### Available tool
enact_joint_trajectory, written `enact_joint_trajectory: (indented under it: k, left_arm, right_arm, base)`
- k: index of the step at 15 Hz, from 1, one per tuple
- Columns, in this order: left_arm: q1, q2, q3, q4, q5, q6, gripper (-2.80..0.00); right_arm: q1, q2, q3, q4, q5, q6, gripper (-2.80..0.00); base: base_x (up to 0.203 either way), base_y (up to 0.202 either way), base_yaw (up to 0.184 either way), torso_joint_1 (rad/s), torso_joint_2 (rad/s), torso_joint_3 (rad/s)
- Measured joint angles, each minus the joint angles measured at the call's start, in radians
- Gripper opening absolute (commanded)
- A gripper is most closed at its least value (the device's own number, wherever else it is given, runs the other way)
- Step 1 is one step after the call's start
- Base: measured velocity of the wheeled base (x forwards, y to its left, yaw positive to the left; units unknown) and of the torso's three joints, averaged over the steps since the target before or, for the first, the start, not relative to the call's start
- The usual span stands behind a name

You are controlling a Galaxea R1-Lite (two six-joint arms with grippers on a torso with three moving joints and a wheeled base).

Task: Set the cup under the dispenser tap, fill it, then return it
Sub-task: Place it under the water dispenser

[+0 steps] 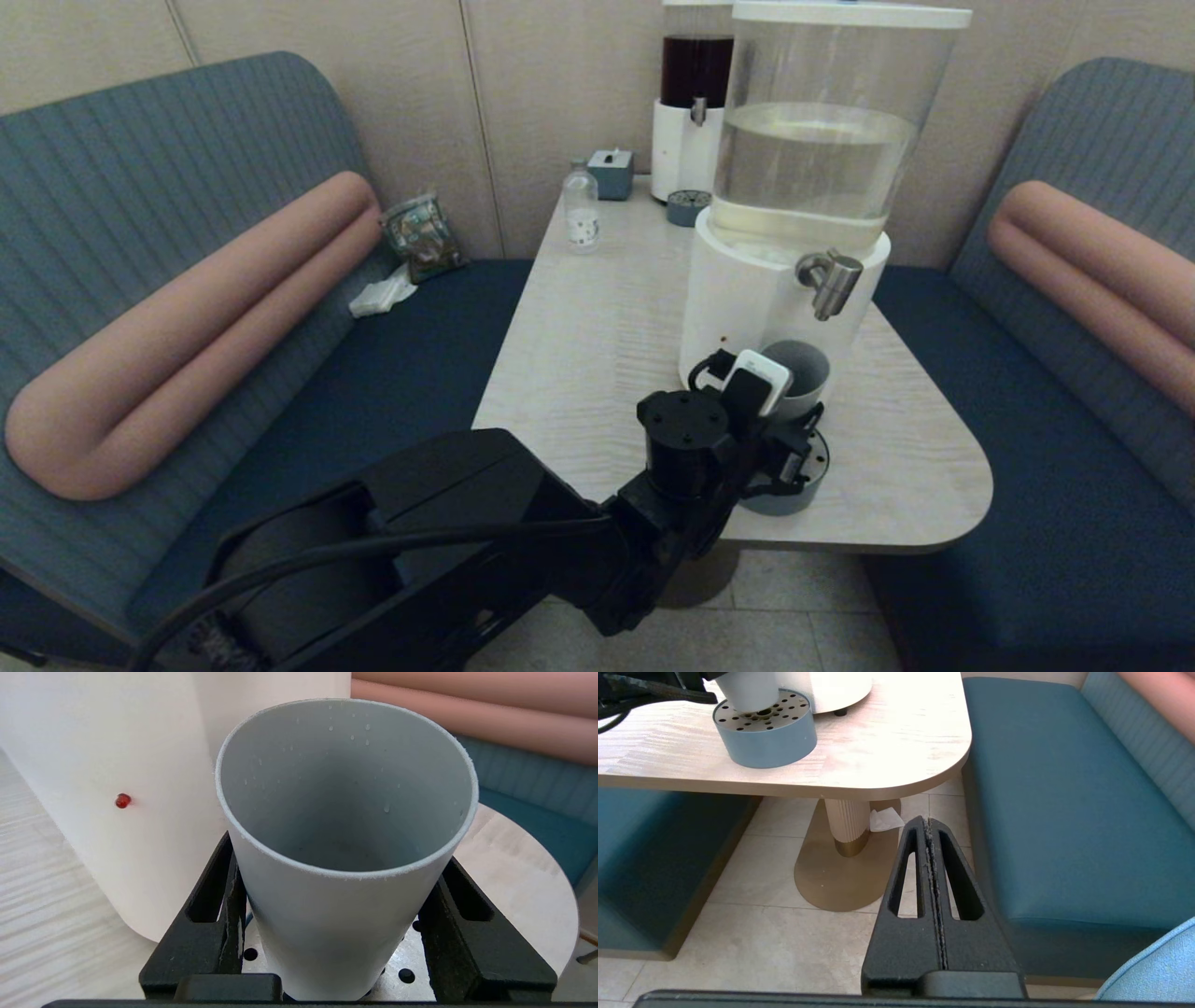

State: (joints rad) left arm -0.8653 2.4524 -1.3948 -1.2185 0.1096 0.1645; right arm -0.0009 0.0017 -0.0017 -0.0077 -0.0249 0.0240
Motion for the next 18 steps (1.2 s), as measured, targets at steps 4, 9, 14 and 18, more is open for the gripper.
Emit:
enact_joint_trajectory:
  k: [4, 9, 14, 18]
  left_arm:
    - [0.013, 0.014, -0.031, 0.013, 0.0, 0.0, -2.8]
    - [0.019, 0.036, -0.055, 0.015, 0.0, 0.0, -2.8]
    - [0.019, 0.051, -0.078, 0.022, 0.0, 0.0, -2.8]
    - [0.02, 0.056, -0.088, 0.024, 0.003, 0.001, -2.8]
  right_arm:
    - [0.0, 0.0, 0.0, -0.001, 0.0, 0.0, -2.8]
    - [0.0, 0.0, 0.0, -0.001, 0.0, 0.0, -2.8]
    - [0.0, 0.0, 0.0, 0.0, -0.001, 0.0, -2.8]
    - [0.0, 0.0, 0.0, -0.001, 0.0, 0.0, -2.8]
  base:
    - [0.0, 0.0, 0.0, 0.0, 0.0, 0.0]
    - [0.0, 0.0, 0.0, 0.0, 0.0, 0.0]
    - [0.0, 0.0, 0.0, 0.0, 0.0, 0.0]
    - [0.0, 0.0, 0.0, 0.0, 0.0, 0.0]
